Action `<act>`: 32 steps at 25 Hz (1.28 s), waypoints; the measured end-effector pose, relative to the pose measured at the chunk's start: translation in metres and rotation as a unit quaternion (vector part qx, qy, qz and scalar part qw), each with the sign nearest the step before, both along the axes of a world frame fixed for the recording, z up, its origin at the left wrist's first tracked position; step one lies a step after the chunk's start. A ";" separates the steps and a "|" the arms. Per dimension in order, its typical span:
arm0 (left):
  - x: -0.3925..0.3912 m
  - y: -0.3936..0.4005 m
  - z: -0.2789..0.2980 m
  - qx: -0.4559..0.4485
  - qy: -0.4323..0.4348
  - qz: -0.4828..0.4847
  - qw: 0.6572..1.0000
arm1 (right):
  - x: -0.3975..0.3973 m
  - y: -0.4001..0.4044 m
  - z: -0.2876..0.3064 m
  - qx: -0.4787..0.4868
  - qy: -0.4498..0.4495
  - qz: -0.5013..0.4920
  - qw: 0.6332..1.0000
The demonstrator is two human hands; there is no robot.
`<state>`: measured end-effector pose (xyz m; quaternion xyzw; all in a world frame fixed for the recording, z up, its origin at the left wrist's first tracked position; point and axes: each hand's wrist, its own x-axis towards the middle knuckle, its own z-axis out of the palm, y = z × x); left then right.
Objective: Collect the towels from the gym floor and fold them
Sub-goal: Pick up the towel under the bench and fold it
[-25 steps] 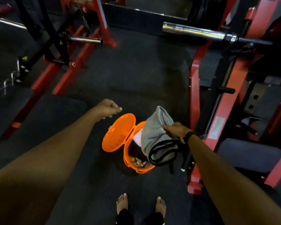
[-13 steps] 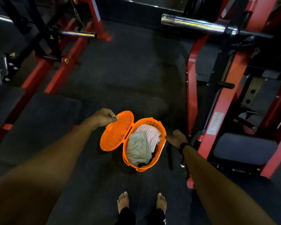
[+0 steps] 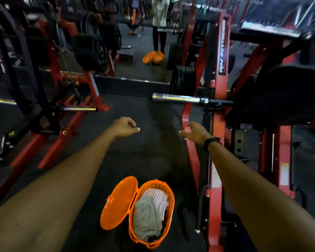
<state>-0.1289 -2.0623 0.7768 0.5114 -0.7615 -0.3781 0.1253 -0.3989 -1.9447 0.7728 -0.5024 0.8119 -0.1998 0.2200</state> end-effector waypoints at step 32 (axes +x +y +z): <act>-0.232 0.479 0.253 -0.213 0.187 -0.355 0.891 | -0.057 0.677 0.278 -0.176 0.178 -0.381 0.890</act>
